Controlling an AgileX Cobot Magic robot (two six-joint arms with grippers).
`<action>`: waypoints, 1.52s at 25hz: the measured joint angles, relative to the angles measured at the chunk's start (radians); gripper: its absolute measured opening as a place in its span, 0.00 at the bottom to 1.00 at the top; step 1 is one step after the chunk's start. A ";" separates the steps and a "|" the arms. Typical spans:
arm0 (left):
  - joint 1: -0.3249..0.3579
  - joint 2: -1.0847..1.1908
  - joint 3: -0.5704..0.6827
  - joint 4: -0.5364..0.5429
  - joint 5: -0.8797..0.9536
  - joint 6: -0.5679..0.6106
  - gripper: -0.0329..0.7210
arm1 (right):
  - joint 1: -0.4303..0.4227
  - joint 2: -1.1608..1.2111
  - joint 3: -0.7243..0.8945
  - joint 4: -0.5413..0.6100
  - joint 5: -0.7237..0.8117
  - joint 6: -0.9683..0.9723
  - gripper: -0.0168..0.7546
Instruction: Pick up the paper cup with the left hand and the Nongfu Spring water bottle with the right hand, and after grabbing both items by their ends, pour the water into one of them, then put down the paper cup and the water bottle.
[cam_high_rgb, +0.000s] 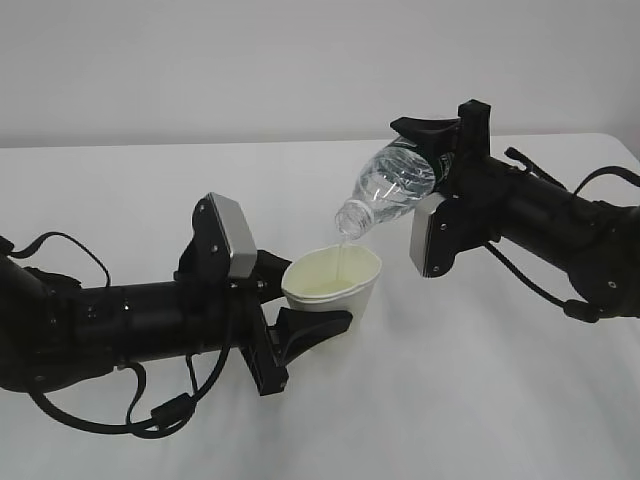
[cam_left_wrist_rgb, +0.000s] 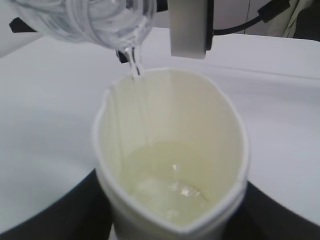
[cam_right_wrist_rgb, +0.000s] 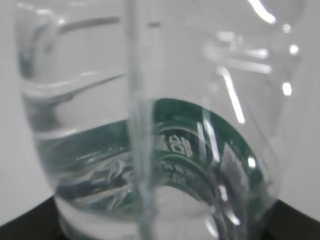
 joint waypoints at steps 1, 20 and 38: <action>0.000 0.000 0.000 -0.002 0.000 0.000 0.59 | 0.000 0.000 0.000 0.000 0.000 -0.001 0.61; 0.000 0.000 0.000 -0.020 0.000 0.000 0.59 | 0.000 -0.018 0.000 0.004 0.000 -0.005 0.61; 0.000 0.000 0.000 -0.022 0.000 0.000 0.59 | 0.000 -0.018 0.000 0.006 0.000 -0.005 0.61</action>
